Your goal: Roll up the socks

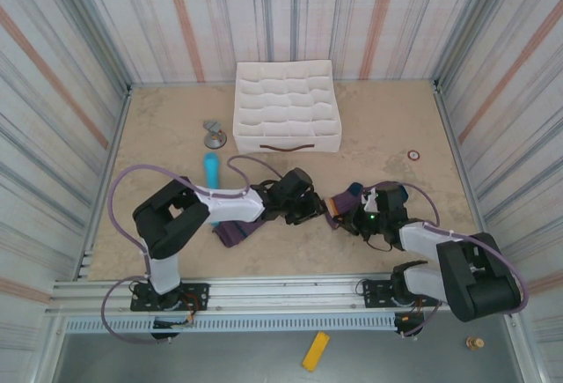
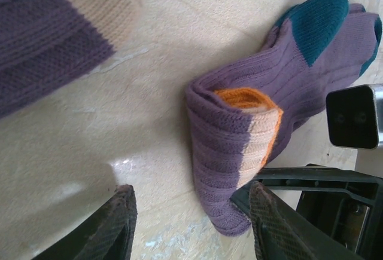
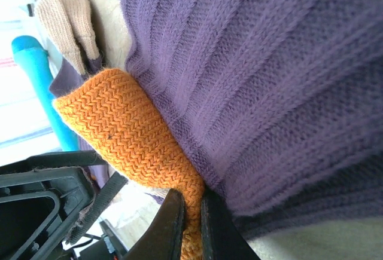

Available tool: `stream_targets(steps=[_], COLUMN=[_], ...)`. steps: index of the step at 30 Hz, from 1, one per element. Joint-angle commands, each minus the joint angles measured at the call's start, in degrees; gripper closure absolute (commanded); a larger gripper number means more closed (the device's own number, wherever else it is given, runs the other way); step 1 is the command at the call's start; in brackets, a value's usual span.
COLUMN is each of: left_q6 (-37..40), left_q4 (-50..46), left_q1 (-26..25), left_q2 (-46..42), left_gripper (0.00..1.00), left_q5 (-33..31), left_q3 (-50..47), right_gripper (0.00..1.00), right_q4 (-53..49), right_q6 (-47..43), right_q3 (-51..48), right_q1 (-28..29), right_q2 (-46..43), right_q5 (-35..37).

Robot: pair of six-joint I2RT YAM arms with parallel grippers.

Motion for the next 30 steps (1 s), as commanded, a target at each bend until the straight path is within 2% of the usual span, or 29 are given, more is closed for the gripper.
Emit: stream_targets(steps=[1,11,17,19,21,25,29,30], left_q6=[2.9,2.8,1.8,1.9,1.7,1.2,2.2,2.5], left_q4=[0.1,-1.7,-5.6,-7.8,-8.3,-9.0,-12.7,-13.9], left_q1=[-0.7,-0.3,0.1,0.1,0.3,1.8,3.4,3.6], left_q2=[1.8,7.4,9.3,10.0,10.6,10.5,8.6,8.0], left_gripper=[0.48,0.55,0.64,0.69,0.85,1.0,1.0,1.0], left_q5=[-0.9,-0.3,-0.1,0.1,0.5,1.4,1.0,0.7], left_q3=[2.1,5.9,7.4,8.5,8.7,8.1,8.2,8.4], right_gripper=[1.0,1.0,1.0,1.0,1.0,0.99,0.65,0.59], right_q4=[-9.5,-8.5,-7.5,-7.5,-7.5,-9.3,-14.7,-16.7], right_q6=[0.6,-0.1,0.4,0.3,0.0,-3.0,-8.4,-10.0], right_q3=[-2.0,-1.2,-1.4,-1.3,-1.1,-0.2,2.2,3.5], right_q1=[-0.4,-2.4,-2.8,-2.7,-2.8,-2.8,-2.1,-1.3], right_q2=[2.8,7.0,7.3,6.8,6.4,4.5,-0.3,-2.0], right_q5=[4.8,2.0,1.7,1.5,1.3,0.9,1.5,2.3])
